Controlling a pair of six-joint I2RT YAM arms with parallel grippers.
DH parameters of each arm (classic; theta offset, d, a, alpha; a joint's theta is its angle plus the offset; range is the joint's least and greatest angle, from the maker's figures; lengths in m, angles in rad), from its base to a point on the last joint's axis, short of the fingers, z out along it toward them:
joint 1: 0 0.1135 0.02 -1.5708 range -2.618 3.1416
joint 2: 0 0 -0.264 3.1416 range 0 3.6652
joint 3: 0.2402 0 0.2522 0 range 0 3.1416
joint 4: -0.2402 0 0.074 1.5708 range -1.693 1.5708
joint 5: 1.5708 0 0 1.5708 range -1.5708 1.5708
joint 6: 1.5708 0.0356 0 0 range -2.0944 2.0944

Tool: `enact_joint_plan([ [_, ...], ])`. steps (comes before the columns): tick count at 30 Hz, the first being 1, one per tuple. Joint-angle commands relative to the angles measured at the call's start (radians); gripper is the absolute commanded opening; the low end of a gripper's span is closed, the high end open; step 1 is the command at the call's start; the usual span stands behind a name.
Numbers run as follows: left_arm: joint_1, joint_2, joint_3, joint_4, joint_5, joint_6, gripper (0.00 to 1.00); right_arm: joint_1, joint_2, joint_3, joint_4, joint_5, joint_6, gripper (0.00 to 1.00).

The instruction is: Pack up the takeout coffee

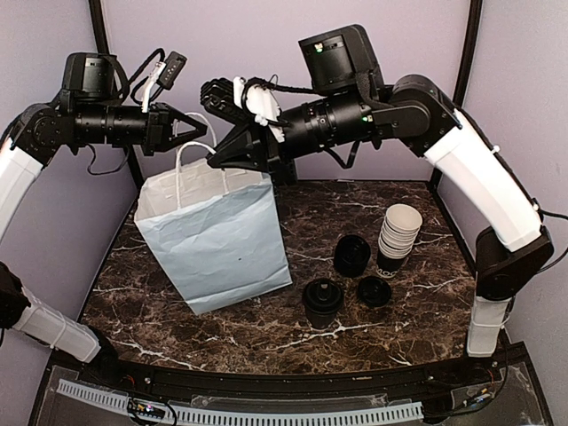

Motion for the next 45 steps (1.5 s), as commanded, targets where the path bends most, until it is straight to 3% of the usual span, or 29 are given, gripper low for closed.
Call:
enact_joint_plan([
  [1,0.007,-0.014,-0.007,-0.008,-0.003,0.021,0.00,0.006,0.013,-0.010,0.022,-0.006,-0.008,0.00],
  [16,0.007,-0.006,-0.032,-0.017,-0.009,0.032,0.00,0.006,0.016,-0.033,0.008,0.002,-0.014,0.00],
  [18,0.007,-0.005,-0.047,-0.020,-0.026,0.034,0.24,0.003,0.018,-0.036,-0.011,0.010,-0.027,0.01],
  [19,0.007,-0.004,-0.053,-0.027,-0.046,0.036,0.48,-0.002,0.016,-0.040,-0.033,0.012,-0.046,0.10],
  [20,0.007,-0.003,-0.063,-0.032,-0.056,0.044,0.58,-0.011,0.011,-0.048,-0.048,0.016,-0.052,0.24],
  [21,0.007,-0.004,-0.067,-0.044,-0.077,0.052,0.74,-0.024,-0.001,-0.063,-0.065,0.008,-0.054,0.35],
  [23,0.007,-0.013,-0.074,-0.056,-0.113,0.058,0.88,-0.069,-0.041,-0.097,-0.089,-0.030,-0.061,0.57],
  [26,0.007,-0.061,-0.097,-0.038,-0.131,0.060,0.97,-0.087,-0.101,-0.155,-0.142,-0.033,-0.103,0.68],
  [35,0.007,-0.211,-0.295,0.031,-0.092,0.030,0.98,-0.101,-0.192,-0.230,-0.197,0.036,-0.096,0.70],
  [45,0.007,-0.151,-0.416,0.023,-0.024,-0.112,0.80,-0.217,-0.291,-0.328,-0.185,0.154,-0.097,0.69],
])
